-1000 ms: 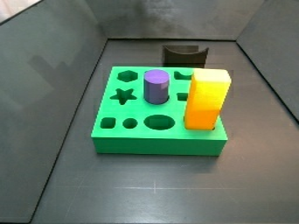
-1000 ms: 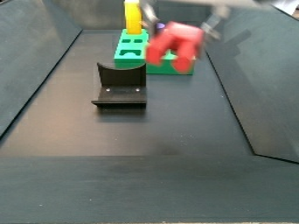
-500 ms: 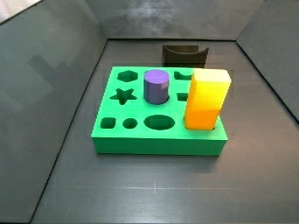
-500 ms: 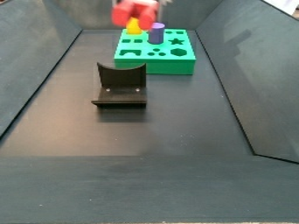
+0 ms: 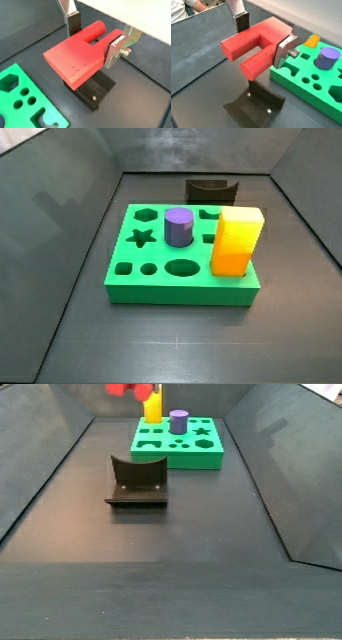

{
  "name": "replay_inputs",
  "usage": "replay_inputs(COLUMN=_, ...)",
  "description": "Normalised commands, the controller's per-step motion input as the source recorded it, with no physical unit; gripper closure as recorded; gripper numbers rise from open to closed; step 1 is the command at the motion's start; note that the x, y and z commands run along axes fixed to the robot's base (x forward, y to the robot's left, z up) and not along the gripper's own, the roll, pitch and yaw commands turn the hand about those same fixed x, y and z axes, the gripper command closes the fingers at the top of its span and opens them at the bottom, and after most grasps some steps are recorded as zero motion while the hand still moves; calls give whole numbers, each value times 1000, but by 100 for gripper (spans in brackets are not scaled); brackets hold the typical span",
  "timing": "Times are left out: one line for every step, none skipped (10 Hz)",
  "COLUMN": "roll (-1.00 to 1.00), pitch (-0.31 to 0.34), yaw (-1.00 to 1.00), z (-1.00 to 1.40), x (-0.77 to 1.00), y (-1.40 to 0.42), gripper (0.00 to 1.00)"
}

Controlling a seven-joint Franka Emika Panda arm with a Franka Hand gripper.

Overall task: Pick up the square-circle object. Move up. Place the square-circle object on the fixture. Regrasp the square-circle object. Rotate the square-circle object. Move to above the board. Insert the square-circle object.
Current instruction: Place the square-circle object on the fixture.

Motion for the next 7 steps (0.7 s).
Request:
replay_inputs(roll=12, pitch=130, yaw=33, z=27, x=809, y=-96, gripper=100)
replay_inputs(roll=14, pitch=141, yaw=31, z=21, x=752, y=-54, gripper=100)
replay_inputs(roll=12, pitch=156, yaw=28, z=14, x=647, y=-25, gripper=100)
replay_inputs(roll=-1000, pitch=379, yaw=204, z=-649, x=-191, y=829, gripper=100)
replay_inputs(roll=-1000, pitch=367, yaw=188, z=-624, x=-240, y=807, gripper=100)
replay_inputs(roll=-1000, pitch=358, yaw=147, z=-514, x=-248, y=733, gripper=100)
replay_inputs(roll=-1000, pitch=342, yaw=80, z=-127, x=-167, y=465, gripper=100)
